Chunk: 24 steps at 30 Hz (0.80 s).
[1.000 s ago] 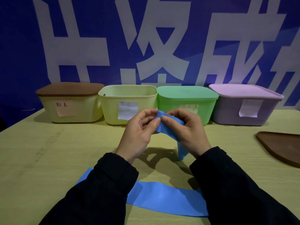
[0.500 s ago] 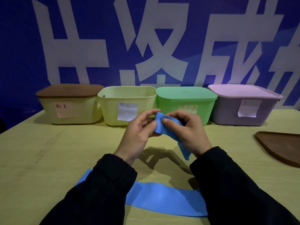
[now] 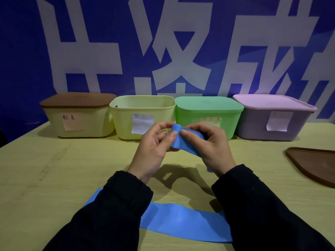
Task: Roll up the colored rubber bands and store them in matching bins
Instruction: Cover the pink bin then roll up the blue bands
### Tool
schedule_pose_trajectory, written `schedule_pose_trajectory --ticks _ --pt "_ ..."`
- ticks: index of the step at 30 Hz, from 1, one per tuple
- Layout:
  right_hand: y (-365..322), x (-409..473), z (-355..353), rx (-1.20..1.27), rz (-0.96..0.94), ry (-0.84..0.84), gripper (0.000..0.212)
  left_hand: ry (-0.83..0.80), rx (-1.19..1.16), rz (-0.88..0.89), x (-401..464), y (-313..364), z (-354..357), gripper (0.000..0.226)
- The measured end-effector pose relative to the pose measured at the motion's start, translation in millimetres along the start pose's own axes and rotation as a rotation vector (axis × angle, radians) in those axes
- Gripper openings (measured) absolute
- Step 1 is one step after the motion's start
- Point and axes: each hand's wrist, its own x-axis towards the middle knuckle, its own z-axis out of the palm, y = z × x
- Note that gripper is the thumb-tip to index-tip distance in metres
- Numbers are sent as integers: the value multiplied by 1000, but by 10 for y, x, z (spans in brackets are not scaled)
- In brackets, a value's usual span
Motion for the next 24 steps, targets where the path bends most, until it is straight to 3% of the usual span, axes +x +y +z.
schedule_pose_trajectory --ticks 6,11,15,20,24 --pt "6 0 20 71 29 -2 4 -21 86 8 -3 -16 9 28" --pt "-2 12 -17 85 38 -99 6 -21 84 22 4 -8 -19 35" --pt "51 20 -39 -50 3 -31 12 -39 123 51 -18 12 19 25" --pt "39 5 -36 -22 7 -105 11 -28 79 62 -19 68 -14 25" --pt "67 27 -40 8 1 -54 9 -21 60 35 -24 46 -3 20"
